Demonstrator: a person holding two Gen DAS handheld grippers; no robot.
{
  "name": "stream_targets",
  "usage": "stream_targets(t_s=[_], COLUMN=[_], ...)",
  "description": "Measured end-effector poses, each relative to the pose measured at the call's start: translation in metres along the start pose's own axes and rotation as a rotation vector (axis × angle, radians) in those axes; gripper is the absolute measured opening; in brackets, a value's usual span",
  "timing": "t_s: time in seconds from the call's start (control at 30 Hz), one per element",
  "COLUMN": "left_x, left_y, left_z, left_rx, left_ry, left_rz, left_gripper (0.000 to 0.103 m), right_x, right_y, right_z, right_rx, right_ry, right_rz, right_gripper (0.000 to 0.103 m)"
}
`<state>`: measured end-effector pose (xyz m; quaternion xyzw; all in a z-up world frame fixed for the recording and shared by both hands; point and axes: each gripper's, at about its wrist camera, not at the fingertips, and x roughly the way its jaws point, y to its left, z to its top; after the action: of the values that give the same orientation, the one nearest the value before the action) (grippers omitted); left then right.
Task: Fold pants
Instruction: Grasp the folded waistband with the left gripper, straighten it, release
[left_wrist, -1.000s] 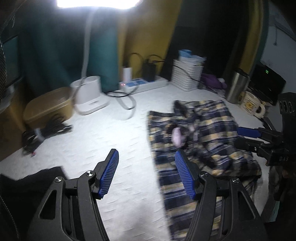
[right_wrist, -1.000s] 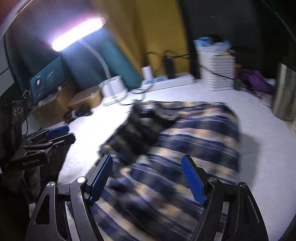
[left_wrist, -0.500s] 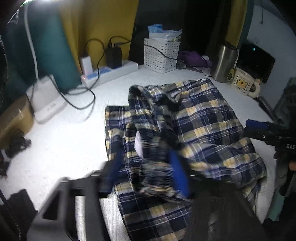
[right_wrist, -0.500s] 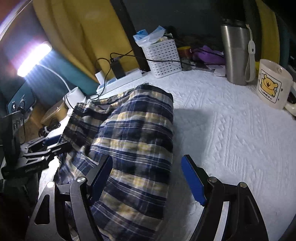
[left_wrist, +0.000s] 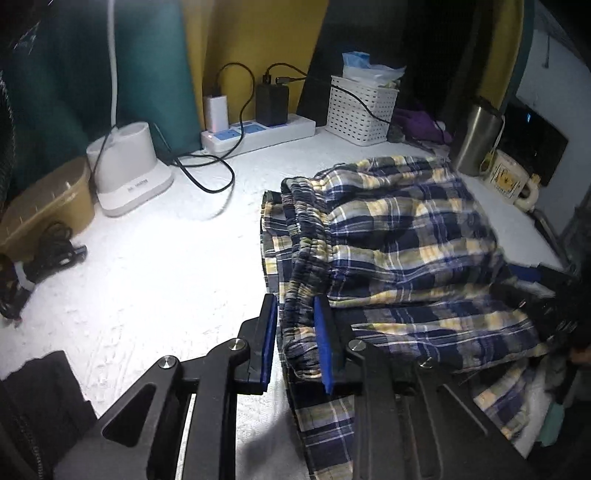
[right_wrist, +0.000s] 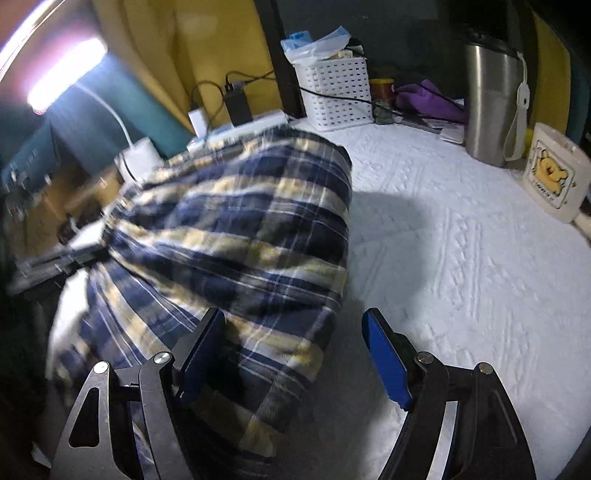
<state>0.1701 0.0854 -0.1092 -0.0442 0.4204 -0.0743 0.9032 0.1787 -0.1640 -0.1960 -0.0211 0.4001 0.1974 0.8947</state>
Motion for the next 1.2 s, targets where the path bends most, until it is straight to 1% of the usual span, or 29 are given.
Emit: stream_targets(t_s=[0.07,0.17,0.23,0.27,0.4,0.47,0.53,0.6,0.83,0.97,1.03,1.13,1.17,1.2], left_x=[-0.005,-0.015,-0.021,-0.023,-0.011,-0.005,-0.005,-0.007,-0.014,-0.019,-0.025,-0.039,-0.044,-0.046], left_y=[-0.001,-0.005,-0.006,-0.007,-0.006,-0.002,-0.001,-0.001,-0.002,-0.003,-0.003,-0.001,0.002,0.004], left_z=[0.000,0.002,0.002,0.000,-0.008,-0.013,-0.016,-0.018,-0.022,-0.019,-0.017,-0.008,-0.004,0.000], left_rx=[0.003,0.017,0.007,0.004,0.014,-0.004,0.004,0.009,0.040,0.063,0.067,0.064,0.052,0.044], left_ry=[0.006,-0.014,-0.037,-0.042,0.007,0.033,0.027,0.024,0.036,0.046,0.038,-0.009,-0.029,-0.044], left_rz=[-0.005,0.004,-0.014,-0.025,-0.007,-0.021,-0.007,-0.003,0.008,0.013,0.019,0.038,0.041,0.042], left_gripper=[0.023,0.026,0.041,0.043,0.043,0.045,0.050,0.050,0.051,0.052,0.052,0.053,0.056,0.066], right_x=[-0.004,-0.015,-0.022,-0.024,-0.025,-0.026,-0.029,-0.033,-0.045,-0.055,-0.060,-0.067,-0.068,-0.068], right_y=[0.000,-0.002,-0.001,-0.001,0.003,0.004,0.006,0.006,0.001,-0.010,-0.013,-0.018,-0.019,-0.020], right_z=[-0.003,-0.008,-0.011,-0.014,-0.027,-0.036,-0.044,-0.051,-0.065,-0.069,-0.067,-0.057,-0.054,-0.050], right_rx=[0.004,0.010,0.008,0.003,-0.014,-0.034,-0.062,-0.080,-0.103,-0.067,-0.052,-0.034,-0.028,-0.024], right_ry=[0.000,-0.008,-0.014,-0.012,0.011,0.021,0.017,0.017,0.017,0.025,0.026,-0.005,-0.013,-0.021], right_rz=[-0.013,-0.026,-0.034,-0.039,-0.059,-0.077,-0.092,-0.102,-0.095,-0.083,-0.090,-0.110,-0.106,-0.104], right_gripper=[0.078,0.078,0.078,0.078,0.078,0.078,0.080,0.080,0.082,0.084,0.084,0.084,0.084,0.084])
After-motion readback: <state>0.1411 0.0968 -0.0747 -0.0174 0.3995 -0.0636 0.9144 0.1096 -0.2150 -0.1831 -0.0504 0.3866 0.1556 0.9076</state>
